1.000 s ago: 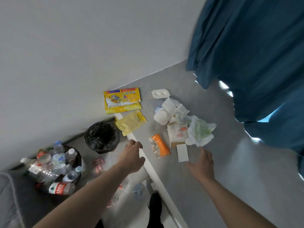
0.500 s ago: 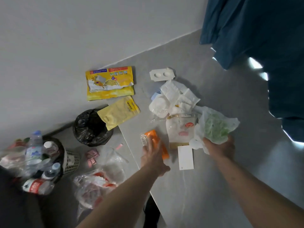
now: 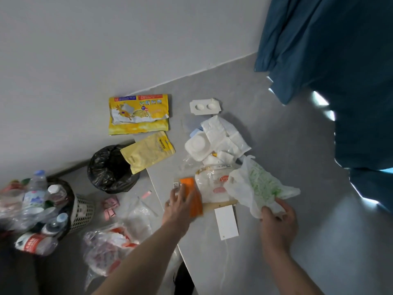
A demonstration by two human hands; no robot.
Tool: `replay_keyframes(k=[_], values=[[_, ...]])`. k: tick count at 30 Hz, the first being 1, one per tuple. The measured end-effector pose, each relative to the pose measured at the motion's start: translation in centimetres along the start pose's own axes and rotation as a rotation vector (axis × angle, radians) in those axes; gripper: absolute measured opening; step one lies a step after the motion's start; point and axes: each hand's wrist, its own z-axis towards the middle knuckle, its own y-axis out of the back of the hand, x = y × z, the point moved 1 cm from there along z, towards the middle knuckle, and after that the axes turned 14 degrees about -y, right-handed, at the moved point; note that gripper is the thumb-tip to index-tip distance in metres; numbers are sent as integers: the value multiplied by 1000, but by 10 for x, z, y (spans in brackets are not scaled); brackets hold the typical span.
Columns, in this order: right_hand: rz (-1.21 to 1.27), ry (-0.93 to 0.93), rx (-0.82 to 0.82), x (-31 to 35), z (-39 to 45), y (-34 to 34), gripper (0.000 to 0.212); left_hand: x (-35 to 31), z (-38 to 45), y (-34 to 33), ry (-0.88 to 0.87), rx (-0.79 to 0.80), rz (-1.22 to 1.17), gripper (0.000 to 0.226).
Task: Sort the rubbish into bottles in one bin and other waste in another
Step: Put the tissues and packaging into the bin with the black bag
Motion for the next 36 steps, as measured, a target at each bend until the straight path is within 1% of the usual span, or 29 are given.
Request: replay_keyframes(k=[2, 5, 7, 9, 11, 14, 18, 23, 28, 32, 36], values=[[14, 14, -17, -1, -1, 5, 43, 1, 1, -4, 0, 2, 3, 91], [-29, 22, -33, -5, -2, 12, 42, 2, -6, -13, -48, -20, -16, 82], [-41, 7, -47, -8, -1, 15, 42, 2, -13, -15, -67, -39, -49, 64], [-46, -3, -79, -9, -1, 19, 42, 3, -20, -13, -67, -122, -88, 36], [-32, -8, -99, -5, -4, 23, 42, 2, -28, -7, -61, -280, -138, 24], [-1, 28, -129, 9, -12, 32, 39, 0, -43, 6, -52, -476, -211, 25], [73, 72, -176, 37, -33, 52, 36, -12, -77, 39, -15, -606, -292, 26], [130, 137, -154, 73, -75, 79, 32, -33, -143, 83, 90, -631, -424, 26], [49, 222, -52, 90, -148, 101, 32, -52, -222, 118, 144, -635, -548, 30], [47, 279, 100, 75, -223, 110, 31, -54, -293, 130, 171, -616, -633, 42], [34, 318, 235, 39, -300, 112, 31, -29, -369, 133, 237, -592, -699, 57]])
